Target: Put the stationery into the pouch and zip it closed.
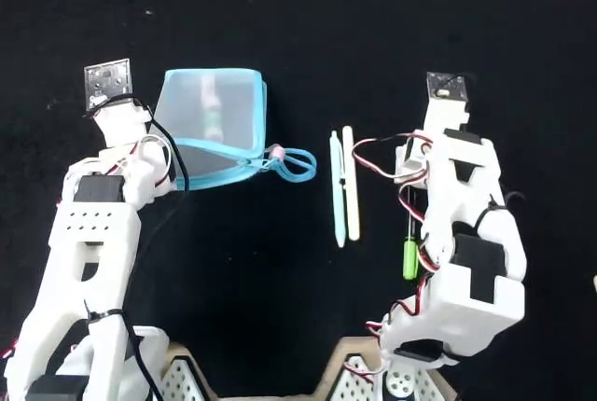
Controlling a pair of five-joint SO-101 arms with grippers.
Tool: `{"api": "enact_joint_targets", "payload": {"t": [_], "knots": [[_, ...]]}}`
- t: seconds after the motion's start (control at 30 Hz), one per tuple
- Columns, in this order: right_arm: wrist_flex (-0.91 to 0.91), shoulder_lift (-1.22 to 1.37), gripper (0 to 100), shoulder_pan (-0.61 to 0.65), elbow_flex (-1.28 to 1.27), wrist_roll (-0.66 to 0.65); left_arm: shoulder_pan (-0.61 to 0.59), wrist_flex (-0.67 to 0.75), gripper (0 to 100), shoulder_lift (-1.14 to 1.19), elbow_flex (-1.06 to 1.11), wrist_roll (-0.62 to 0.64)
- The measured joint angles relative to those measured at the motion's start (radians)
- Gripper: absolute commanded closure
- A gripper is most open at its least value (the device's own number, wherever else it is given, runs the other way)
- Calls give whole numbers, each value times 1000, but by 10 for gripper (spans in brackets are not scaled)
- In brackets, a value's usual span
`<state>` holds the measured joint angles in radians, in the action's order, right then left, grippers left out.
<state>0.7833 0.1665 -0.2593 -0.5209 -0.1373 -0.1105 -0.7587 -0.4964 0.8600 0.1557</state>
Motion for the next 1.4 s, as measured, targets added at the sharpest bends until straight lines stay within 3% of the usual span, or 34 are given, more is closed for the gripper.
{"api": "enact_joint_targets", "payload": {"t": [0.47,0.57,0.87,1.03,1.4], "knots": [[0,6,880,0,0,0,0,0,970,0,0,0],[2,26,989,0,9,-2,0,0,970,0,0,0],[3,15,988,-23,9,0,0,0,970,0,0,0],[-15,-149,988,-23,-110,0,0,0,970,0,0,0],[75,-623,987,-15,-121,0,0,0,970,0,0,0]]}}
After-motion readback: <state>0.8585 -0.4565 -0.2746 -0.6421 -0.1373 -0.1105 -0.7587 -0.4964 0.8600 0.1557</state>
